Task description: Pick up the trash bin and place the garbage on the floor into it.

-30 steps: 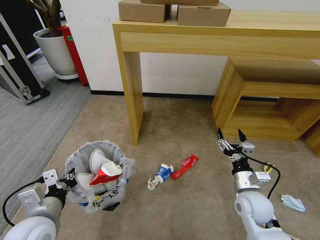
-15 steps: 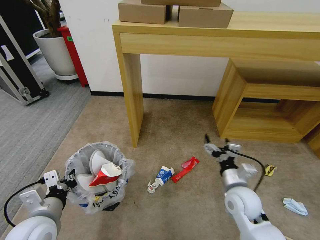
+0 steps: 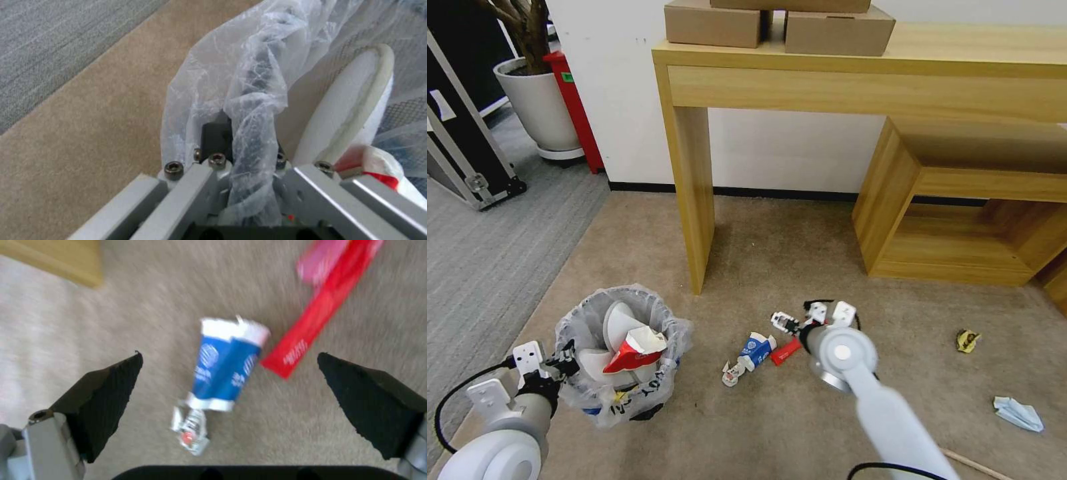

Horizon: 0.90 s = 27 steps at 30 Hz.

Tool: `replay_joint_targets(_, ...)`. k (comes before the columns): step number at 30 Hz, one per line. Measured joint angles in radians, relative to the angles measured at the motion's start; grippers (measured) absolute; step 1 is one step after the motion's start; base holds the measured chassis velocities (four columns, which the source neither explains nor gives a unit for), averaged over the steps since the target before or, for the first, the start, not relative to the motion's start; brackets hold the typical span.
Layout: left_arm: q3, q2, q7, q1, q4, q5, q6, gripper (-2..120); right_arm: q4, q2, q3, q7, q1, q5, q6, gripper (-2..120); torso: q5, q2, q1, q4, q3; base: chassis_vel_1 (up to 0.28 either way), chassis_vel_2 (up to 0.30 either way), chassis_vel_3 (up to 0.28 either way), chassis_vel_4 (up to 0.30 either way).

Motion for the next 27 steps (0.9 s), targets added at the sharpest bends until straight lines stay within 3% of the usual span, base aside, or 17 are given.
replay_joint_targets(9, 0.0, -0.006, 0.0, 0.0, 0.012, 0.002, 0.0, 1, -0.296, 0.104, -0.066, -0.019, 0.081, -0.085, 0.031, 100, 0.0002, 0.0, 0.0, 0.0001, 0.0, 0.0, 0.0, 0.0, 0.0)
replay_joint_targets(20, 0.003, -0.012, -0.001, -0.006, 0.025, 0.006, -0.001, 1, -0.383, 0.148, -0.078, -0.087, 0.098, -0.168, 0.038, 95, 0.0002, 0.0, 0.0, 0.0001, 0.0, 0.0, 0.0, 0.0, 0.0)
replay_joint_targets(27, 0.004, -0.014, -0.001, -0.006, 0.03, 0.009, -0.004, 1, -0.443, 0.192, -0.109, -0.114, 0.125, -0.208, 0.048, 80, 0.0003, 0.0, 0.0, 0.0003, 0.0, 0.0, 0.0, 0.0, 0.0)
